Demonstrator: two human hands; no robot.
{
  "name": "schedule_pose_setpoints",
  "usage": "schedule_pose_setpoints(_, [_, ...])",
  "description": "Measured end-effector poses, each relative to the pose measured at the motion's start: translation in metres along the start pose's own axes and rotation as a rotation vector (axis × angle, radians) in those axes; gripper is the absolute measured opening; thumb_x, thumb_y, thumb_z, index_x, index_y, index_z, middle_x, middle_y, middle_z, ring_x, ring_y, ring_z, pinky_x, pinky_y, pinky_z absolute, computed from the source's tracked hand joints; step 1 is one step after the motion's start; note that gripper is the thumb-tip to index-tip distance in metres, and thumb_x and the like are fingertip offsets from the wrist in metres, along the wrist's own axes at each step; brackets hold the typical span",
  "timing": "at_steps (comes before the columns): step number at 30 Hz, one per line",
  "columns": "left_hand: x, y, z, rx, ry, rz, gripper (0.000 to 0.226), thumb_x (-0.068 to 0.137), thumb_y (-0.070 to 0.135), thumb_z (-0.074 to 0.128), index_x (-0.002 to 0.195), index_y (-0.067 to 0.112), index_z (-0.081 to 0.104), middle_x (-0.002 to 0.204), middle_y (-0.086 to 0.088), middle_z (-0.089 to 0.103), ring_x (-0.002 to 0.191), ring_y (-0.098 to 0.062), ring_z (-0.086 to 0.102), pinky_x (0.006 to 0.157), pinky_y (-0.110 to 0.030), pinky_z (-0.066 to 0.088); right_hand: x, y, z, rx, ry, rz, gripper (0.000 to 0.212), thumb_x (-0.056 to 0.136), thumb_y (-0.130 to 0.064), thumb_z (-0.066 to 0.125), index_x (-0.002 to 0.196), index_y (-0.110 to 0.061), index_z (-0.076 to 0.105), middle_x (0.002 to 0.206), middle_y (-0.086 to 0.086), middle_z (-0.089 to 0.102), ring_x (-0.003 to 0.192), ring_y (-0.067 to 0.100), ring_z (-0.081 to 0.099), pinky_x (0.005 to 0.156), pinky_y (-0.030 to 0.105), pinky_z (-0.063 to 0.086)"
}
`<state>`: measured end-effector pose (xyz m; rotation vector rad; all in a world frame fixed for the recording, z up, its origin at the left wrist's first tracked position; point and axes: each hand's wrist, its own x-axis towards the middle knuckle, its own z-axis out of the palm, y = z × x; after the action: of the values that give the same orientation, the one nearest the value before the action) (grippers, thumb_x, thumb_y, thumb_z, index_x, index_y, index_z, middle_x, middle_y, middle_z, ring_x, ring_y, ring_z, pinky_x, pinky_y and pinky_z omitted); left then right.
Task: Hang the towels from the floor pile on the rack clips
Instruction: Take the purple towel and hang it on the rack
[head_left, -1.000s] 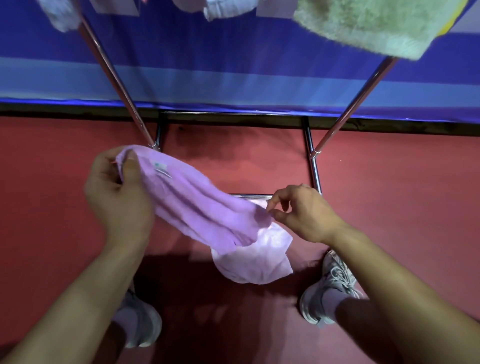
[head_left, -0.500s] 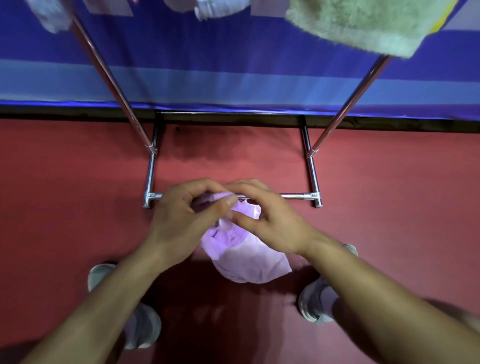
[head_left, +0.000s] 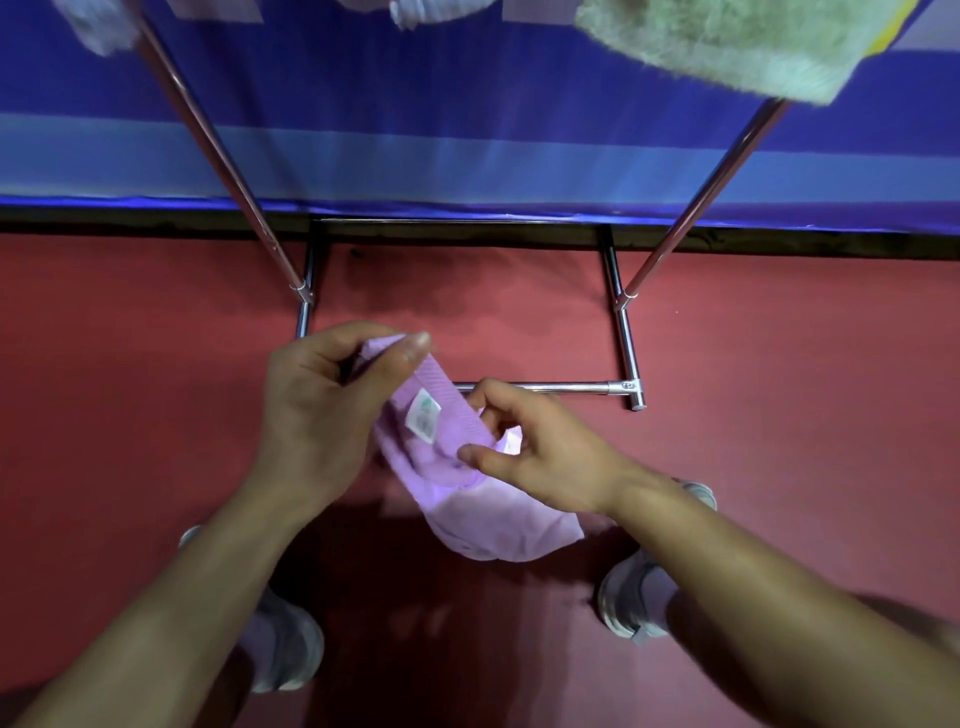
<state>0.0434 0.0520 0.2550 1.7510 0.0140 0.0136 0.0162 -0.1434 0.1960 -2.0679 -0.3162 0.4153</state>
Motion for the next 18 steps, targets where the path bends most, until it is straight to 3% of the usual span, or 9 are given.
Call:
schedule_pose_setpoints(3, [0.005,-0.003,-0.005,-0.071,0.077,-0.016,0.006,0.076,0.035,0.076,0.072,0.031,0.075,0.063,0.018,0.068,0.059,0.005,0.055,0.059,-0.012,0.045,0.001,0.005,0.002,-0.121,-0.040,0.011,0.022,0.088,-0.030,0.067,0.077,-0.012,0.060,0.063,0.002,0.055,0.060,0.017,0.049,0.062,0.038,0.044])
schedule_pose_setpoints(6, [0.008,-0.002,-0.011,-0.098,0.128,0.017,0.009,0.079,0.037,0.073,0.071,0.036,0.076,0.063,0.023,0.067,0.061,0.008,0.055,0.063,-0.012,0.045,-0.001,0.006,0.000,-0.209,-0.099,0.049,0.034,0.091,-0.020,0.069,0.063,-0.009,0.052,0.054,-0.011,0.047,0.055,0.008,0.040,0.064,0.011,0.032])
schedule_pose_setpoints(7, [0.009,-0.002,-0.014,-0.103,0.147,0.027,0.010,0.083,0.034,0.072,0.073,0.034,0.075,0.065,0.023,0.067,0.063,0.007,0.055,0.065,-0.012,0.045,-0.002,0.005,-0.001,-0.224,-0.104,0.060,0.035,0.091,-0.020,0.070,0.062,-0.013,0.052,0.054,-0.013,0.047,0.056,0.007,0.042,0.065,0.011,0.031])
schedule_pose_setpoints(11, [0.017,-0.008,-0.024,-0.100,0.310,0.028,0.012,0.091,0.022,0.073,0.082,0.030,0.073,0.067,0.022,0.067,0.070,0.003,0.056,0.072,-0.017,0.048,-0.002,0.011,-0.007,-0.286,-0.109,0.129,0.020,0.090,-0.032,0.069,0.077,-0.018,0.063,0.067,-0.005,0.060,0.064,0.017,0.052,0.066,0.037,0.041])
schedule_pose_setpoints(15, [0.024,-0.017,-0.034,-0.108,0.441,-0.017,0.004,0.090,0.020,0.073,0.087,0.023,0.074,0.066,0.025,0.068,0.068,0.007,0.056,0.072,-0.016,0.048,-0.002,0.021,-0.015,-0.391,-0.099,0.291,0.035,0.090,-0.038,0.068,0.065,-0.032,0.043,0.063,-0.009,0.048,0.062,0.017,0.043,0.062,0.034,0.035])
schedule_pose_setpoints(18, [0.030,-0.024,-0.042,-0.129,0.523,-0.075,0.008,0.091,0.020,0.073,0.084,0.025,0.073,0.062,0.025,0.066,0.063,0.008,0.053,0.067,-0.016,0.047,-0.002,0.022,-0.020,-0.435,-0.079,0.360,0.039,0.092,-0.041,0.066,0.064,-0.034,0.041,0.063,-0.008,0.049,0.059,0.011,0.044,0.056,0.034,0.033])
